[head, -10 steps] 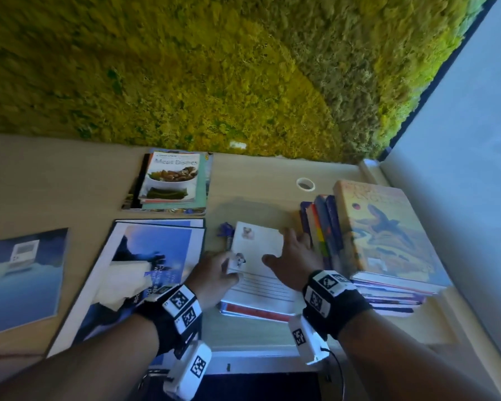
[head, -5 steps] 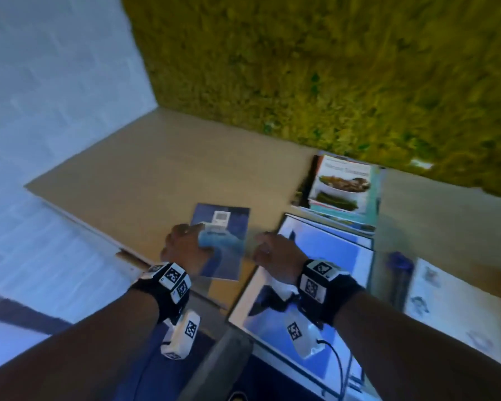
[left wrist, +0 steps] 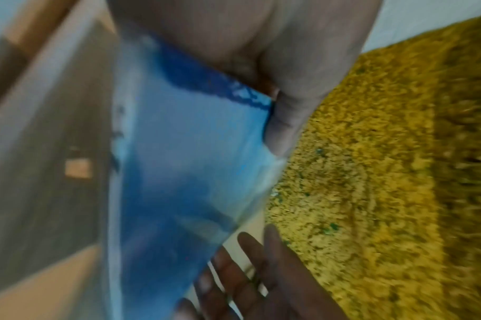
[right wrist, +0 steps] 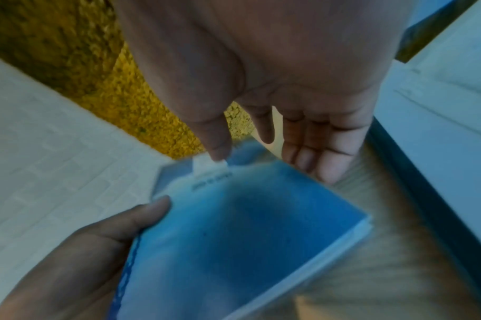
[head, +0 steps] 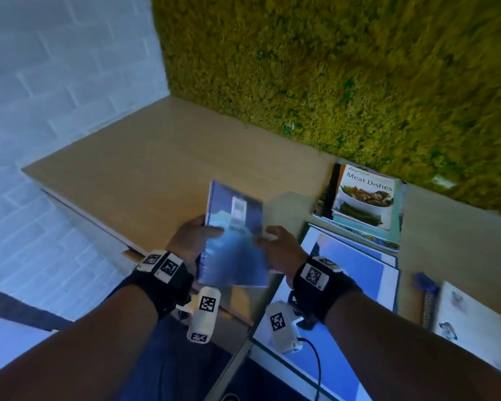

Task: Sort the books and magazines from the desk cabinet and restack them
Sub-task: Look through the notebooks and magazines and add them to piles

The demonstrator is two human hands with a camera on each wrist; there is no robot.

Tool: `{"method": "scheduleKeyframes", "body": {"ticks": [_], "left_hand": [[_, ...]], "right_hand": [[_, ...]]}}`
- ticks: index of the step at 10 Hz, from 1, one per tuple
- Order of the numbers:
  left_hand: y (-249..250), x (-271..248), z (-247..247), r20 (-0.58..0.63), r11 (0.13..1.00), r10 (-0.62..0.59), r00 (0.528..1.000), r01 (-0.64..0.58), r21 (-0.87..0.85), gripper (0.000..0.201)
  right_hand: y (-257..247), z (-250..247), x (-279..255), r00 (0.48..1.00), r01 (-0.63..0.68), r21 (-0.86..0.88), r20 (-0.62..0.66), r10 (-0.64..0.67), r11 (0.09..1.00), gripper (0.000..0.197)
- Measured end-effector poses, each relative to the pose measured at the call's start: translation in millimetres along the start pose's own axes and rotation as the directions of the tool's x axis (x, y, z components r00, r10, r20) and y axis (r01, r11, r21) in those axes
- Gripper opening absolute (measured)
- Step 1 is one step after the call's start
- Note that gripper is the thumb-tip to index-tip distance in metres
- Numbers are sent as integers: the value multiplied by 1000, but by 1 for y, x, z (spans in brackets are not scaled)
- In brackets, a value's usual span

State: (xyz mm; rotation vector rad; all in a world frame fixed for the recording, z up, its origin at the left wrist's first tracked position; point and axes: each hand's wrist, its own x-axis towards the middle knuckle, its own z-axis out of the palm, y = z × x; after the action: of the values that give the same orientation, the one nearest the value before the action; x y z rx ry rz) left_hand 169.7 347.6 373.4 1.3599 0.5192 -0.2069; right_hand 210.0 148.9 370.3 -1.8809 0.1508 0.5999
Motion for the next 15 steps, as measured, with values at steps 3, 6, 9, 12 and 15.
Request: {"method": "scheduleKeyframes", "body": {"ticks": [3, 6, 9, 12, 15], "left_hand": [[57, -14, 38, 252, 843, 482, 839, -523, 125, 51], [9, -12, 101, 338, 794, 496, 800, -575, 196, 58], [-48, -66, 270, 574, 966, 129, 809, -233, 111, 45], [-93, -94, 373, 660, 575, -71, 748, -510, 640, 98], [-117, -111, 383, 555, 638, -176, 813, -335, 693, 116]], "right_hand": [[-37, -93, -23, 997, -1, 698, -59, 59, 717, 39], [24, -135, -72, 965, 86, 644, -243, 96, 760, 44], [114, -261, -176, 763, 294, 437, -643, 67, 850, 48], [190, -313, -214, 779, 21, 37, -627, 7, 999, 17], [210, -289, -207, 891, -167, -87, -441, 112, 982, 58]]}}
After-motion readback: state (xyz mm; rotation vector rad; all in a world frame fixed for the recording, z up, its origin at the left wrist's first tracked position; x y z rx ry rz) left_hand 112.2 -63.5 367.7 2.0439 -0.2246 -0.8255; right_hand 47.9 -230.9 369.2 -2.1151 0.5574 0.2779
